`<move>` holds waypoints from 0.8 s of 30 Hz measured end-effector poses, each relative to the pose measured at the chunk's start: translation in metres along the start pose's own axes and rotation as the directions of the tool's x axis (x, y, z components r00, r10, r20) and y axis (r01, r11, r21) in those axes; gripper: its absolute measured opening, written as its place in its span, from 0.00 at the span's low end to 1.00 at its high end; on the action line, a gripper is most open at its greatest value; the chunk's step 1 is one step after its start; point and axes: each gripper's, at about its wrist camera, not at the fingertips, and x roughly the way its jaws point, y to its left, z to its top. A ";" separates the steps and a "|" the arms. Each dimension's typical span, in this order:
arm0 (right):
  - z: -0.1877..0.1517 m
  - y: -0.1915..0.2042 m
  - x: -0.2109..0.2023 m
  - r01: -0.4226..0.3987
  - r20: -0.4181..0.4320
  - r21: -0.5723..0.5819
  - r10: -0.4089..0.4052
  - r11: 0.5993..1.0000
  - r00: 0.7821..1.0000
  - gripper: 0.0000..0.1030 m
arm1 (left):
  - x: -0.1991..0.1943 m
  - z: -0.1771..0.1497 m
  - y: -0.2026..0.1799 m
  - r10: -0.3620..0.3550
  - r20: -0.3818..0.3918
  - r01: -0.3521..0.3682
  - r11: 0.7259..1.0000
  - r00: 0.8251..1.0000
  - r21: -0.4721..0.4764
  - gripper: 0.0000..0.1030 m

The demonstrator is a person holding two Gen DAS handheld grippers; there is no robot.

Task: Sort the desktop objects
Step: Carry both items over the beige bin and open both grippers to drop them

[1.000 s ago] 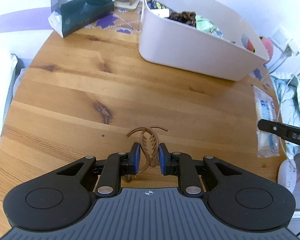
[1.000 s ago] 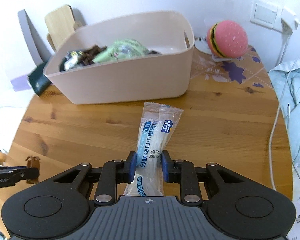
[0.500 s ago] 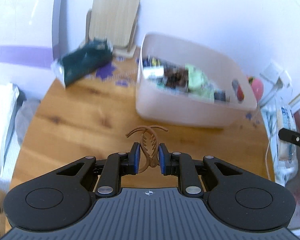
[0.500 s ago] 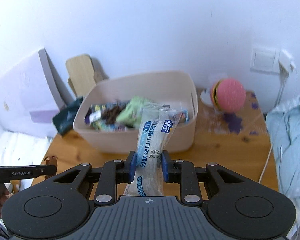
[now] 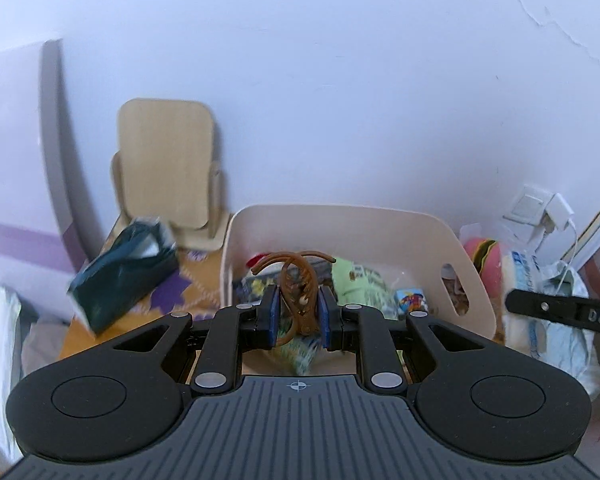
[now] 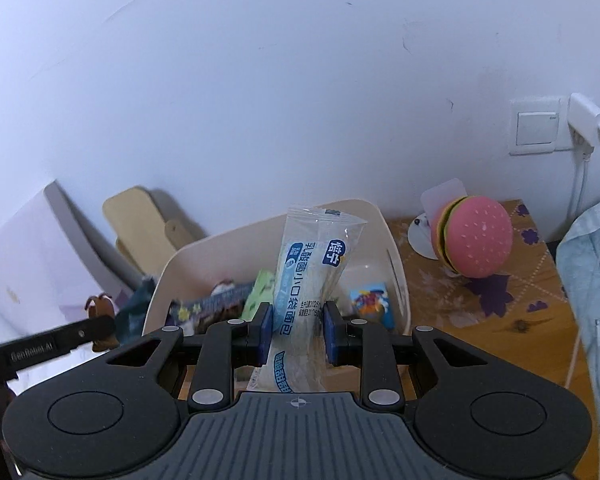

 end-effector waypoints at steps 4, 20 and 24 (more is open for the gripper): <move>0.013 -0.001 0.025 0.002 -0.023 0.045 -0.001 0.999 1.000 0.24 | 0.026 0.007 -0.007 0.005 -0.022 -0.005 1.000 1.000 0.015 0.19; -0.004 0.002 0.109 0.138 -0.167 -0.018 -0.139 0.990 0.976 0.24 | 0.109 -0.016 -0.010 0.043 -0.177 -0.029 0.996 0.983 0.078 0.19; -0.008 0.007 0.114 0.154 -0.177 -0.059 -0.162 0.986 0.971 0.30 | 0.114 -0.018 -0.012 0.005 -0.204 0.013 0.996 0.979 0.088 0.23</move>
